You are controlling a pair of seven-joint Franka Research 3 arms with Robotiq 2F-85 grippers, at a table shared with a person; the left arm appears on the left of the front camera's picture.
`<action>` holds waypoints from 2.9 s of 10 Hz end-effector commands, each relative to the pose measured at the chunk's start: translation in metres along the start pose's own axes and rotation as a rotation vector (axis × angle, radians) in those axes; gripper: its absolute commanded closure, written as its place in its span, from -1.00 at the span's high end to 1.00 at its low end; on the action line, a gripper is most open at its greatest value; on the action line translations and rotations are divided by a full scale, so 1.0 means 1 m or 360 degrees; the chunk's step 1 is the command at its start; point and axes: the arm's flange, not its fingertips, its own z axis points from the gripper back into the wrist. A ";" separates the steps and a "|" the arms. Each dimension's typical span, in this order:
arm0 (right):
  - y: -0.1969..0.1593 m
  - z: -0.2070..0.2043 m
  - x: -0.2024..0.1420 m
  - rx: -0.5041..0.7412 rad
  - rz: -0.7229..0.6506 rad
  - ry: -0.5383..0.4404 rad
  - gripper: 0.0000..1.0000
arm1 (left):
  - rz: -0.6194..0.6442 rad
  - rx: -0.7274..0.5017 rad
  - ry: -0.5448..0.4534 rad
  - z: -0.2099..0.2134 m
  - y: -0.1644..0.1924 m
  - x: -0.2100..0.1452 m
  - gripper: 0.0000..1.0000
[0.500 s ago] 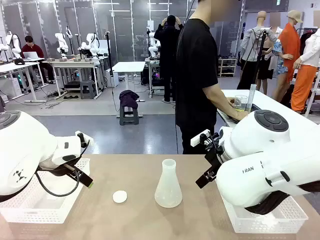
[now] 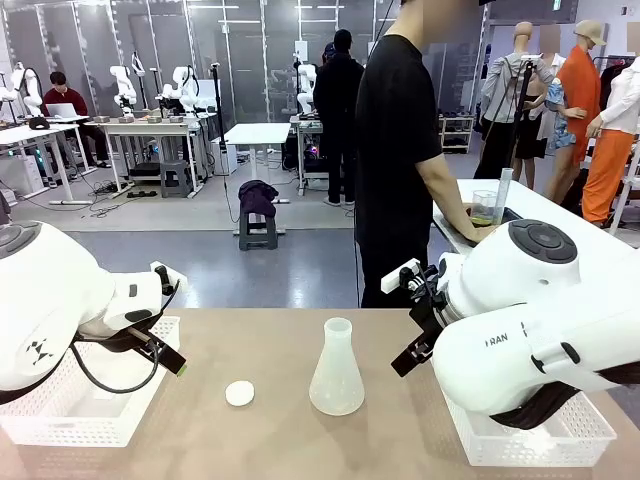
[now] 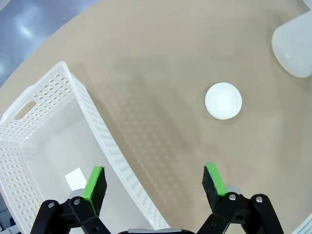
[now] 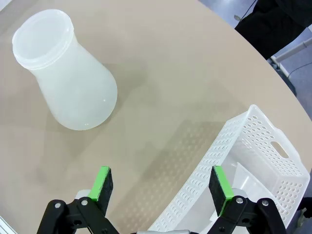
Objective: Prepare the solutions needed for the experiment.
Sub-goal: Pick up the Plastic Funnel and insert it into the Big flask.
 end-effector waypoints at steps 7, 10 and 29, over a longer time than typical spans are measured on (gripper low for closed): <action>0.000 0.000 0.000 0.0001 -0.0004 0.0000 1.00 | 0.0000 0.0000 0.0000 0.000 0.000 0.000 1.00; 0.000 0.000 0.000 0.0001 -0.0004 0.0000 1.00 | 0.0000 0.0000 0.0000 0.000 0.000 0.000 1.00; 0.004 0.138 0.001 0.0008 -0.0404 -0.0142 1.00 | 0.0541 -0.0761 -0.0233 0.116 0.013 -0.044 1.00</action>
